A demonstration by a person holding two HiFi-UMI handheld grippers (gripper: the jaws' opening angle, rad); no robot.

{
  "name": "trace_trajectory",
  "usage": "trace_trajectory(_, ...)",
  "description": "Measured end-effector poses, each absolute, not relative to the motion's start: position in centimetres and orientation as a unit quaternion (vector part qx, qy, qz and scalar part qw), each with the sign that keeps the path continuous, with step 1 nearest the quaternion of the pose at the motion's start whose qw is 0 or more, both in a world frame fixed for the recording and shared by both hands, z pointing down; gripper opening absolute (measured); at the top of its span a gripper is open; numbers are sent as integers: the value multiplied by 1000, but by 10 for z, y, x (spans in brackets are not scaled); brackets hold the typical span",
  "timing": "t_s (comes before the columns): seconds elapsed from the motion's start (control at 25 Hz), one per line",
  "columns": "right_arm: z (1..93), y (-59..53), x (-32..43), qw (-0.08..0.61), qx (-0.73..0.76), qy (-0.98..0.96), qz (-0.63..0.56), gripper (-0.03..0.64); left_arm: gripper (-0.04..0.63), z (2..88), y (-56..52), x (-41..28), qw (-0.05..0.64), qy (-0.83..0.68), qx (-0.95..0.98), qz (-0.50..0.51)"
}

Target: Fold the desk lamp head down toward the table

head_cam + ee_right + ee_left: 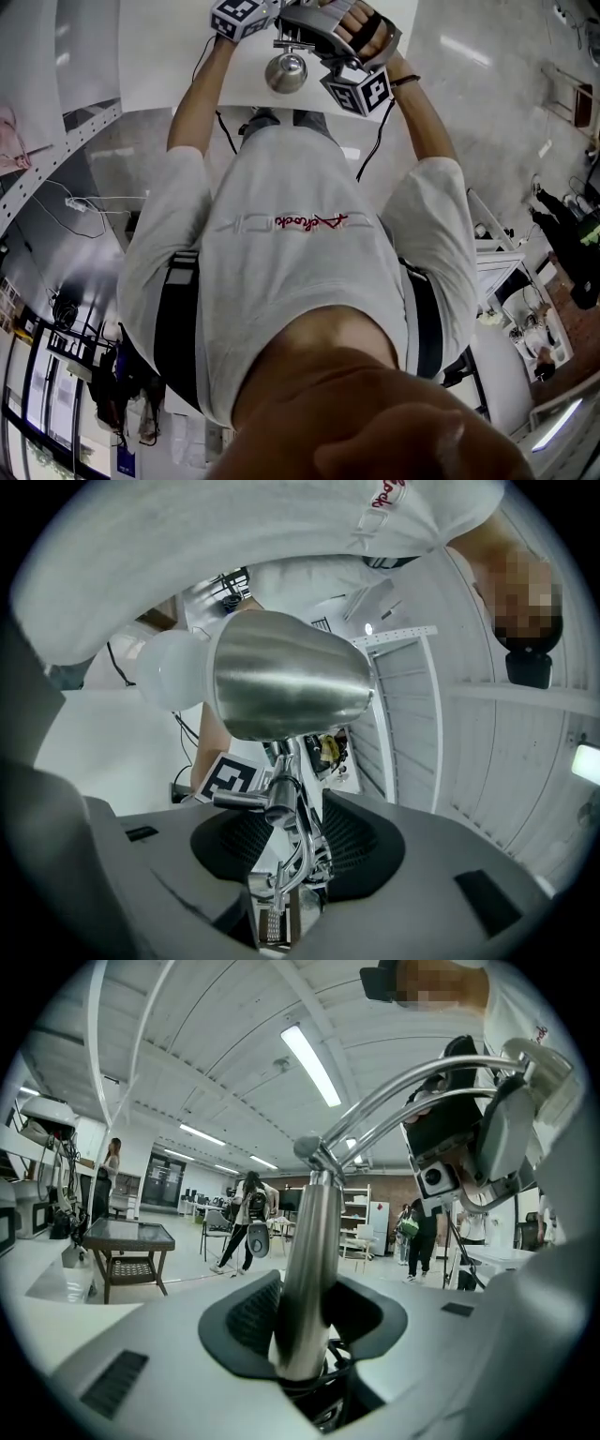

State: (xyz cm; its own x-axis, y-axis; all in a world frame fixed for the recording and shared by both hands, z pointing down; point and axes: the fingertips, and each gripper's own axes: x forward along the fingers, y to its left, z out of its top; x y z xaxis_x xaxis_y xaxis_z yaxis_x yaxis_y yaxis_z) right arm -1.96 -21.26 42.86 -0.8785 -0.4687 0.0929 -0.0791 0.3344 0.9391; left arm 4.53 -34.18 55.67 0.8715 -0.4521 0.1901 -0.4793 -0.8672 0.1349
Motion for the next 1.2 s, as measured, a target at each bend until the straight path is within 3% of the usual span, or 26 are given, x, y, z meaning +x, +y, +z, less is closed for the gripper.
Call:
trace_trajectory(0.04,430,-211,-21,176,168,-796,-555,168,170,556,-342,45,89,-242,963,76)
trace_trajectory(0.2,430,-212,-26,167,183,-789,-562,40,170,558,-341,44,89,-240,964,76)
trace_trajectory(1.2,455,-202,-26,147,193,-758,-605,43,173,556,-344,45,91,-235,965,71)
